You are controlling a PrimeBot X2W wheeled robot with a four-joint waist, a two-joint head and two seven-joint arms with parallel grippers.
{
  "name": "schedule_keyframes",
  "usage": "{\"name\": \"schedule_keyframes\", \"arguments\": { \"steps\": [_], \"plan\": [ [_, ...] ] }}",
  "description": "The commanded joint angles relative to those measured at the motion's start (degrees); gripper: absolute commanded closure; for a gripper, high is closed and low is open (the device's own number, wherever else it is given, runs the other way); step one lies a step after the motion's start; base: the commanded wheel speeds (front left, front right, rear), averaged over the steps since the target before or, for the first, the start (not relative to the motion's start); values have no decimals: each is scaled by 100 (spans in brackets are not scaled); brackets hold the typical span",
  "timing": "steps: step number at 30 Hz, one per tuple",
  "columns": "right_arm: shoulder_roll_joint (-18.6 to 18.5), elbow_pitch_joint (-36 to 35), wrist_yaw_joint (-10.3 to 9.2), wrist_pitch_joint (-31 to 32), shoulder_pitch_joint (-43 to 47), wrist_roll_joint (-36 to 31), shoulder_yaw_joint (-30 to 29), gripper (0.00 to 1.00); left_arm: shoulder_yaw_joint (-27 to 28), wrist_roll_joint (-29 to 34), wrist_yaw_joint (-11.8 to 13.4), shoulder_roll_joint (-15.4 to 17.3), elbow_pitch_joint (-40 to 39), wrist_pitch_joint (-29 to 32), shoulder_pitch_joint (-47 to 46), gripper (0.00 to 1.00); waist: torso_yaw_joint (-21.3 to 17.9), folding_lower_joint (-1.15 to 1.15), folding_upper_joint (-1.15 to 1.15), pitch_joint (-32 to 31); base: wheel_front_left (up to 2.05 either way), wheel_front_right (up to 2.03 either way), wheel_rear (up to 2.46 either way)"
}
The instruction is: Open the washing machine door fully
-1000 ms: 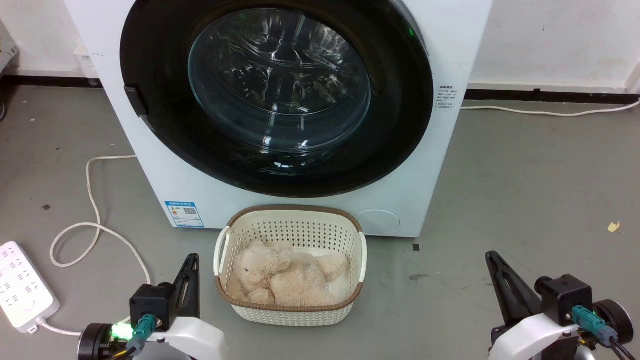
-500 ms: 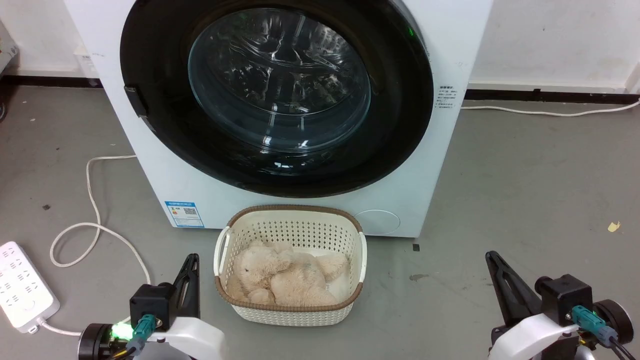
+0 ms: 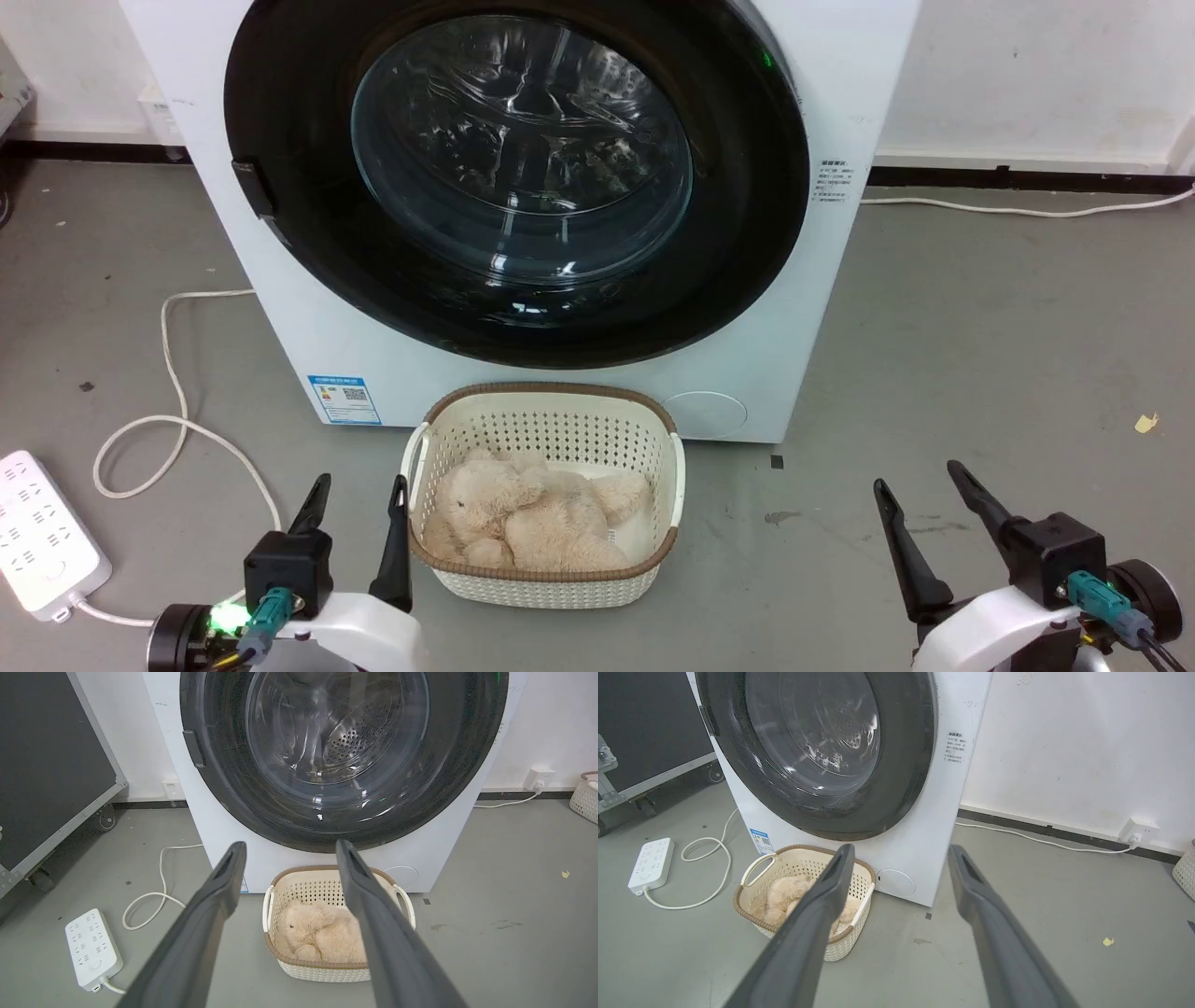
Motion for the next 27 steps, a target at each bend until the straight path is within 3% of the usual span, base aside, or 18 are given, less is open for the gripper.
{"name": "schedule_keyframes", "arguments": {
  "steps": [1, 27],
  "plan": [
    [0, -4, 0, -43, 10, 17, 0, 0, -17, 5, 17, 0, -9, -44, 10, 0, 0, 0, 0, 5, 0, 0, 0],
    [-181, -89, -1, -330, -417, 204, -53, 0, -288, 30, 212, 11, -161, -355, -132, 0, 99, 0, 0, 398, 0, 0, 0]
  ]
}}
